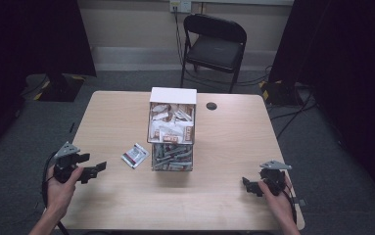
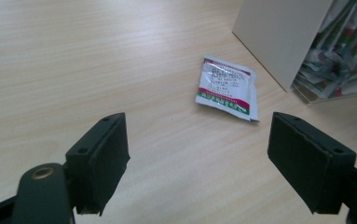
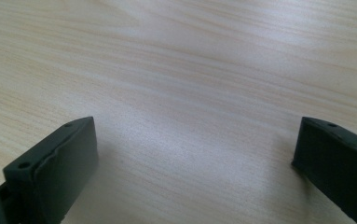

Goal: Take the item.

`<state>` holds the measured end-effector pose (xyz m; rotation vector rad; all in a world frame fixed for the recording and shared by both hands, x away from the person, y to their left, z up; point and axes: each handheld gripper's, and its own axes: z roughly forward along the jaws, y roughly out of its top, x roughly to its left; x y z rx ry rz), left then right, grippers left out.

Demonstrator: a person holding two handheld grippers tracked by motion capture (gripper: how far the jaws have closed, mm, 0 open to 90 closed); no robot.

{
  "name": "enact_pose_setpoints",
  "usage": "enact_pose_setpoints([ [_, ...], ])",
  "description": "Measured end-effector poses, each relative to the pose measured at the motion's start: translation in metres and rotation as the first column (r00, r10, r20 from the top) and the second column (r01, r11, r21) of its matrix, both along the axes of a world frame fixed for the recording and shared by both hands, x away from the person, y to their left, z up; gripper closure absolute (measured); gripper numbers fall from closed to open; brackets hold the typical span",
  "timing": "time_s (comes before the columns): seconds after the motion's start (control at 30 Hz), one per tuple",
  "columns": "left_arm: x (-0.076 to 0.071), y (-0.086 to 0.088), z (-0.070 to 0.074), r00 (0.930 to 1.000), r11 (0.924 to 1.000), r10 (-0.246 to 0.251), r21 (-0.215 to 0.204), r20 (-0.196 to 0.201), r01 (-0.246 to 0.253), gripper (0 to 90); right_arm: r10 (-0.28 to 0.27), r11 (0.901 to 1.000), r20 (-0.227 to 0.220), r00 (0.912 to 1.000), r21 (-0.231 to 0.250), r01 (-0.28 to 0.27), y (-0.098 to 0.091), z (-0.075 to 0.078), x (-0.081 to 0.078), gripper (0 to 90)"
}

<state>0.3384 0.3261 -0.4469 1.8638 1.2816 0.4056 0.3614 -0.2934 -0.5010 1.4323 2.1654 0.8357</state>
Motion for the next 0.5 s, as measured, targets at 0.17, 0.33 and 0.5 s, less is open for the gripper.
enact_pose_setpoints([
  [0.17, -0.011, 0.01, -0.01, 0.999, 0.9991, 0.042, 0.002, -0.015, -0.042, 19.1, 0.0, 1.0, 0.0, 1.0, 0.0, 0.0, 0.0, 0.0, 0.0, 0.0],
  [0.33, -0.015, 0.018, -0.019, 0.9927, 0.9937, 0.106, 0.043, -0.058, -0.103, 18.0, 0.0, 1.0, 0.0, 1.0, 0.0, 0.0, 0.0, 0.0, 0.0, 0.0],
  [0.5, -0.02, 0.021, -0.033, 0.9853, 0.9881, 0.121, 0.109, -0.12, -0.108, 18.0, 0.0, 1.0, 0.0, 1.0, 0.0, 0.0, 0.0, 0.0, 0.0, 0.0],
])
